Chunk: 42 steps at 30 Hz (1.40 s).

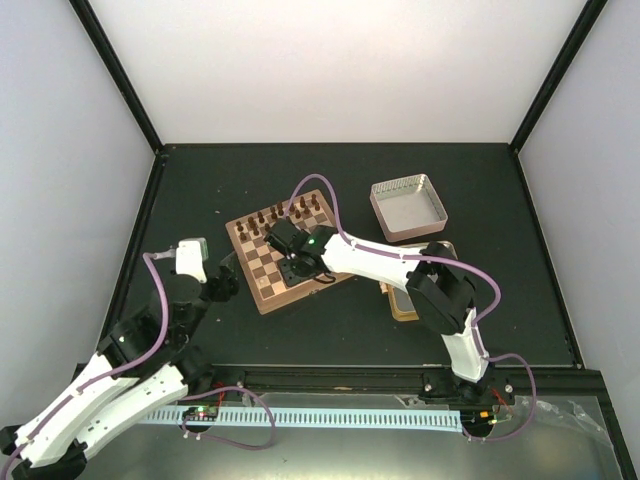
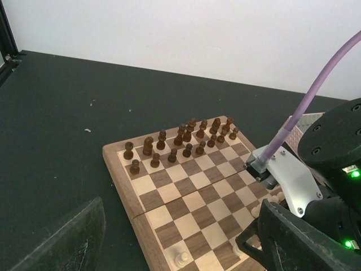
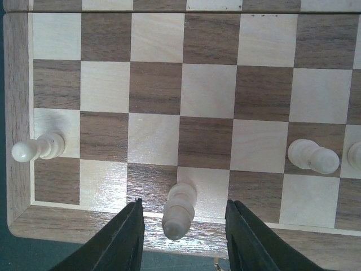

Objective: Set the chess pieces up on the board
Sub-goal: Place the chess piece on the chessboard.

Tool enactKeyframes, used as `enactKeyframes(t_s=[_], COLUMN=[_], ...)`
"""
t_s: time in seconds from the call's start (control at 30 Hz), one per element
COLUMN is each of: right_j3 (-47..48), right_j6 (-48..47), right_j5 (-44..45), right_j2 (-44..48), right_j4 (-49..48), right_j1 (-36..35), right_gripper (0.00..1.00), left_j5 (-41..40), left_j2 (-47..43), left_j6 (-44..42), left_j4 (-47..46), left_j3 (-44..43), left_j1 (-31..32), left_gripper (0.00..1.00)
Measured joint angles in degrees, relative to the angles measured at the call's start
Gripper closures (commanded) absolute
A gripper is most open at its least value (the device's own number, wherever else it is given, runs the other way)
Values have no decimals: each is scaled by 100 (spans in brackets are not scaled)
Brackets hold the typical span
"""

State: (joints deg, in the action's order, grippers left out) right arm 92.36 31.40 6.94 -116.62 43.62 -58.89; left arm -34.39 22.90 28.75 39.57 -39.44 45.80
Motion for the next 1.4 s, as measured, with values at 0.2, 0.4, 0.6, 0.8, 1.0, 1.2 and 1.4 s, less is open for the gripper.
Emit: enactKeyframes(t_s=[0.2, 0.4, 0.6, 0.8, 1.0, 1.2, 1.4], right_j3=[-24, -28, -26, -11, 2, 20, 20], right_j6=[83, 107, 105, 66, 28, -74, -127], right_j5=[-17, -142, -201, -210, -260, -505, -612], right_j2=[57, 129, 127, 46, -227, -227, -229], right_j4=[-26, -85, -61, 4, 44, -33, -85], right_j1=[7, 11, 11, 11, 11, 11, 11], right_gripper=[57, 59, 64, 74, 84, 84, 81], left_j5=[15, 13, 15, 15, 17, 17, 17], left_j2=[44, 50, 50, 55, 87, 87, 87], left_j6=[37, 57, 70, 85, 87, 87, 87], left_j4=[-11, -11, -11, -13, -15, -15, -15], left_j3=[20, 22, 22, 39, 59, 59, 59], left_j1=[0, 0, 0, 0, 0, 0, 0], left_gripper=[24, 24, 24, 24, 24, 24, 24])
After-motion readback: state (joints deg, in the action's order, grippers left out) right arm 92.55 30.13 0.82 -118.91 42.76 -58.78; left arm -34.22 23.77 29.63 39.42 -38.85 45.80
